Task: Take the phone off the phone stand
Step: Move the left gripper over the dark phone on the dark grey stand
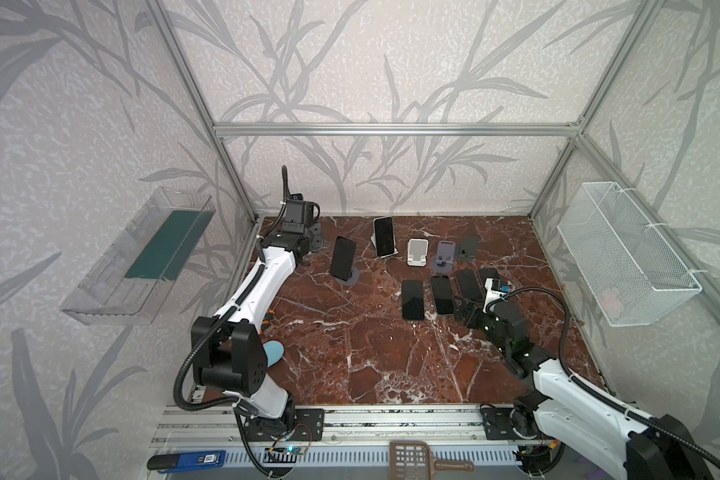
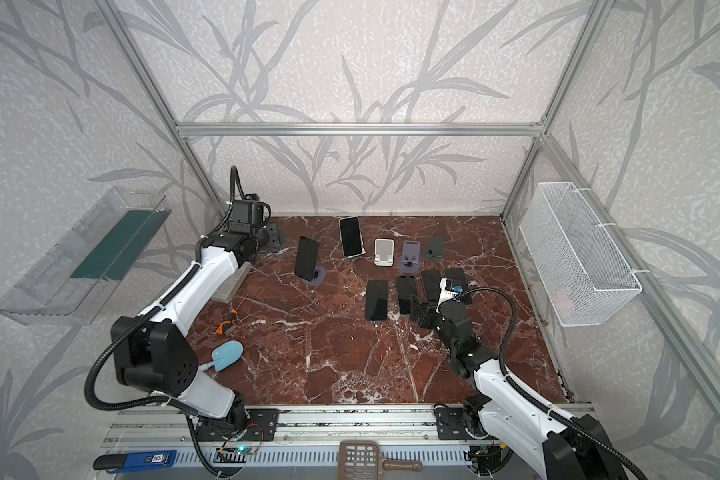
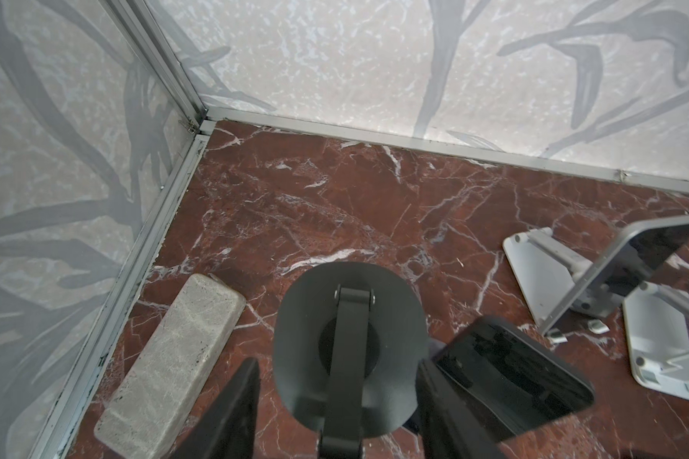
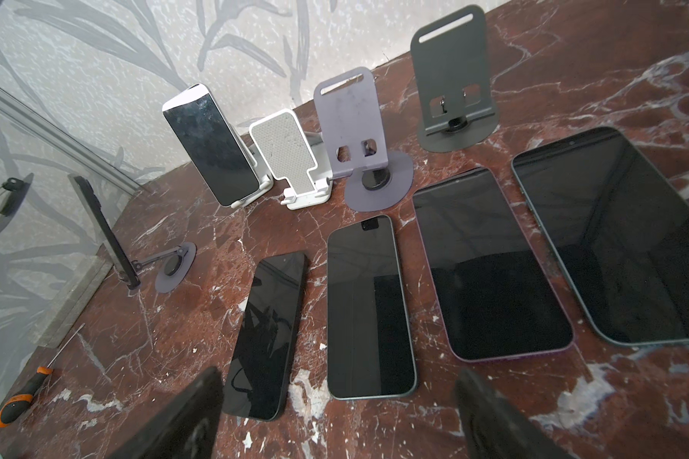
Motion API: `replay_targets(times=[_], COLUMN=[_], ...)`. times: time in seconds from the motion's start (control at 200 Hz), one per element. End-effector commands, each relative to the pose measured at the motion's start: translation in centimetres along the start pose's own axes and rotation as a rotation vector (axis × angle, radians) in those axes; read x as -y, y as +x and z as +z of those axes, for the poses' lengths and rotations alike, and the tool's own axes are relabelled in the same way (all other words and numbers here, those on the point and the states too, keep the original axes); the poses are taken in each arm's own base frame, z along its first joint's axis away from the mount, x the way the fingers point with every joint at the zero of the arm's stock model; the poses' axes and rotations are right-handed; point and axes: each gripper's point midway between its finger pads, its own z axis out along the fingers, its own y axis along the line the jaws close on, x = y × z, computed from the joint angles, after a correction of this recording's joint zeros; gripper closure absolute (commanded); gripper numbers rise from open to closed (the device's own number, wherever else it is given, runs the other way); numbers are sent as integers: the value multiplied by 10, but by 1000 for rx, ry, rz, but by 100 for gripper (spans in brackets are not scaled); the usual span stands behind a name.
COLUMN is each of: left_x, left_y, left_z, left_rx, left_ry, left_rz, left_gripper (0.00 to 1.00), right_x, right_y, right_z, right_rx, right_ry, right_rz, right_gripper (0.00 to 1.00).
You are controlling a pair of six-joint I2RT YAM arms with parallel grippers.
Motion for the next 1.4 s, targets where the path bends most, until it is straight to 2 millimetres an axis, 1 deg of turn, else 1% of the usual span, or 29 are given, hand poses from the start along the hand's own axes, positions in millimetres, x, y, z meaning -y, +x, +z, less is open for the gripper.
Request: replay_targets(times=[0.0,0.17,0.275,0.33,0.42,0.465,0.505,0.55,0.63,0.695,0.74,0.86,0.955,1.005,1.04,1.08,1.125,1.17,1.29,1.345,1.395], left_x=[1,-25,-38,-44,-51,-59,-64,-65,-65,-61,-62,-64,-67,-67,-68,-68,-68,-66,-59,-47,-34], left_y=[-16,-13,-9,-2,19,30,38,46,54,58,62,71,78,79,79,79,76,72,47,31,21], left_z=[16,59,81,96,119,127,135,143,151,154,155,160,163,163,162,160,156,151,130,118,111], left_rx=[40,61,48,14,-78,-112,-139,-166,-213,-236,-252,-271,-293,-302,-308,-316,-326,-335,-295,-265,-240], left_ry=[-13,-198,-255,-253,-262,-299,-298,-271,-260,-246,-251,-260,-262,-253,-255,-253,-250,-236,-188,-110,-28], left_rz=[-58,-69,-109,-133,-153,-185,-199,-212,-212,-197,-199,-191,-183,-184,-180,-172,-166,-154,-169,-162,-144], left_gripper=[82,83,83,82,83,84,84,84,85,85,85,81,75,73,70,63,53,48,34,24,23], right_x=[-12,-15,-15,-15,-15,-15,-15,-16,-16,-15,-15,-18,-16,-14,-14,-13,-13,-13,-13,-12,-12], right_y=[-12,-12,-14,-15,-16,-16,-16,-15,-15,-14,-13,-12,-12,-12,-12,-12,-12,-11,-11,-10,-10], right_z=[-1,-1,-3,-5,-6,-6,-5,-5,-4,-3,-3,-1,-1,-2,-2,-1,-1,0,1,1,1], right_rx=[23,21,27,31,37,37,34,30,27,27,23,12,15,19,18,17,17,14,11,11,9], right_ry=[-32,-44,-42,-44,-45,-44,-45,-49,-47,-43,-43,-55,-44,-36,-36,-33,-30,-29,-27,-24,-25], right_rz=[-1,1,-3,-5,-6,-6,-6,-7,-10,-10,-10,-9,-12,-14,-15,-17,-18,-20,-20,-18,-18], right_gripper=[10,10,10,10,10,10,10,10,10,10,10,10,10,10,10,10,10,9,9,9,9])
